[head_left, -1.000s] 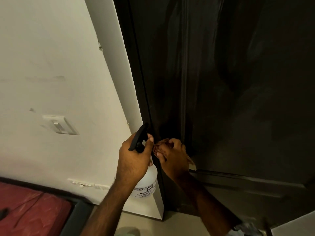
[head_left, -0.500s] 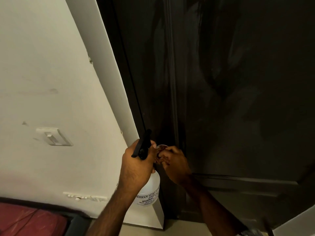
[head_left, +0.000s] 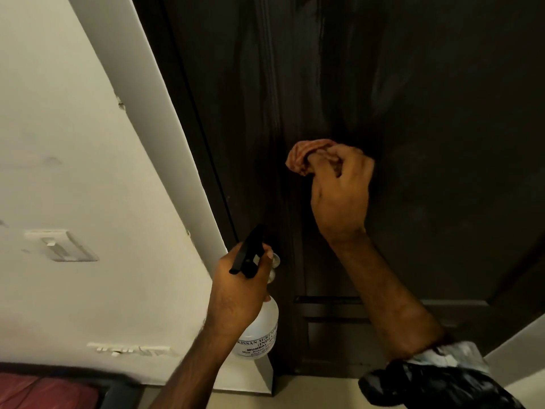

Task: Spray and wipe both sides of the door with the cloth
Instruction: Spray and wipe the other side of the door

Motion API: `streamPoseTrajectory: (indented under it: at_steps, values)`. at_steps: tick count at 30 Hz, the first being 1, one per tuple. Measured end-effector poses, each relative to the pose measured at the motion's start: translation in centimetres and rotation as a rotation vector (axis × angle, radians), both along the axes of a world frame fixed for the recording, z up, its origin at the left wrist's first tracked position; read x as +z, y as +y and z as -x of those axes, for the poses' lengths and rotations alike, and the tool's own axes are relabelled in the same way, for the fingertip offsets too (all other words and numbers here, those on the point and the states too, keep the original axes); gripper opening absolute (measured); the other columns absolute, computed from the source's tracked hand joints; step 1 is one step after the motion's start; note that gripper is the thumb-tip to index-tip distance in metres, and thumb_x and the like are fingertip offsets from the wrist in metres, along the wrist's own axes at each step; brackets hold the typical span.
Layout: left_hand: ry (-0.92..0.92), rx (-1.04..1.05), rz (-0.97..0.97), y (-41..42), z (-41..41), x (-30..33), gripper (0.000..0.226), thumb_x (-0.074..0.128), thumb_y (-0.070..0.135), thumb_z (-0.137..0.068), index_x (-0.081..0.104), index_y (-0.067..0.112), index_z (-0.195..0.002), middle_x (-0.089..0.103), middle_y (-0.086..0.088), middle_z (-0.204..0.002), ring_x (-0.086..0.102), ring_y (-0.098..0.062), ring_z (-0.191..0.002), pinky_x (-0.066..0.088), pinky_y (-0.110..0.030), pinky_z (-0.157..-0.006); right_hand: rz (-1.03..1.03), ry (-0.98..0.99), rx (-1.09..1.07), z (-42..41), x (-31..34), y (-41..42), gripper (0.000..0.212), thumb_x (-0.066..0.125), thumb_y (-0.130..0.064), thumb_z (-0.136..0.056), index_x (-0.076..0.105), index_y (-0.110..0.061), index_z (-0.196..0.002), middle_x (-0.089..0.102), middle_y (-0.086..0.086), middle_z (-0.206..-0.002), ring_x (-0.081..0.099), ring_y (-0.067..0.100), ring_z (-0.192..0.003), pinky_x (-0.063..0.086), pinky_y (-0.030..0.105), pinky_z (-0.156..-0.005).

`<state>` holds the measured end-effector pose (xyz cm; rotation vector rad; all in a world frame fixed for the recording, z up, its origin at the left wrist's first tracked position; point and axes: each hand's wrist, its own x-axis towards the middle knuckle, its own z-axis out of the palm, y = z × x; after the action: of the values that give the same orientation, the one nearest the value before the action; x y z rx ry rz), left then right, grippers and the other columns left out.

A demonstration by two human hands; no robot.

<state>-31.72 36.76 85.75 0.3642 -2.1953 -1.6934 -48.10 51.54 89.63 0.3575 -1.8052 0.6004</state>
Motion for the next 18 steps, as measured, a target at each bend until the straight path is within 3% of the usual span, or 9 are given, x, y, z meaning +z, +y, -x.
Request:
streamPoseTrajectory:
  at_steps: [2, 5, 7, 12, 15, 18]
  values:
    - [-0.026, 0.016, 0.042, 0.4, 0.6, -0.3, 0.009, 0.070, 0.031, -0.099, 0.073, 0.026, -0.106, 0.078, 0.004, -0.085, 0.075, -0.020, -0.066, 0.062, -0.029, -0.053, -0.187, 0.015, 0.024, 0.2, -3.2, -0.5, 0.021, 0.062, -0.015, -0.099, 0.074, -0.016, -0.116, 0.055, 0.013, -0.124, 0.055, 0.041, -0.107, 0.056, 0.039, -0.081]
    - [-0.057, 0.008, 0.079, 1.1, 1.3, -0.8, 0.021, 0.070, 0.039, -0.097, 0.073, 0.025, -0.113, 0.078, -0.002, -0.090, 0.076, -0.021, -0.063, 0.067, -0.042, -0.059, -0.502, -0.207, 0.107, -0.7, -10.5, -0.4, 0.035, 0.058, -0.020, -0.096, 0.065, -0.017, -0.130, 0.051, 0.014, -0.133, 0.051, 0.045, -0.119, 0.060, 0.051, -0.078]
    - [-0.067, 0.001, 0.052, 1.2, 1.2, -0.9, 0.026, 0.071, 0.039, -0.096, 0.073, 0.024, -0.117, 0.079, -0.004, -0.095, 0.077, -0.022, -0.064, 0.067, -0.040, -0.059, -0.565, -0.378, 0.145, -1.5, -14.6, -0.1, 0.044, 0.072, -0.025, -0.089, 0.063, -0.020, -0.132, 0.050, 0.012, -0.136, 0.049, 0.045, -0.125, 0.061, 0.052, -0.074]
    - [-0.063, 0.029, 0.040, 1.0, 0.6, -1.2, 0.019, 0.071, 0.035, -0.096, 0.072, 0.027, -0.114, 0.078, -0.002, -0.099, 0.076, -0.019, -0.065, 0.065, -0.033, -0.057, -0.679, -0.663, 0.194, -3.1, -18.4, 1.3, 0.062, 0.096, -0.028, -0.060, 0.073, -0.023, -0.117, 0.060, 0.008, -0.124, 0.058, 0.039, -0.114, 0.063, 0.053, -0.070]
    - [-0.044, 0.026, 0.053, 0.8, -0.4, -0.5, 0.027, 0.068, 0.044, -0.091, 0.073, 0.028, -0.114, 0.079, 0.001, -0.099, 0.075, -0.021, -0.069, 0.059, -0.018, -0.053, -0.637, -0.735, 0.219, -2.7, -19.2, 2.4, 0.045, 0.087, -0.029, -0.077, 0.070, -0.028, -0.119, 0.056, -0.001, -0.128, 0.052, 0.026, -0.120, 0.062, 0.054, -0.077]
    - [-0.020, 0.015, 0.020, 0.4, -0.7, -0.4, 0.020, 0.069, 0.031, -0.097, 0.075, 0.022, -0.113, 0.079, -0.002, -0.092, 0.072, -0.018, -0.069, 0.058, -0.016, -0.054, -0.460, -0.690, 0.264, -2.1, -17.0, 3.4, 0.018, 0.058, -0.038, -0.102, 0.065, -0.033, -0.118, 0.051, -0.020, -0.117, 0.046, 0.004, -0.113, 0.050, 0.039, -0.095]
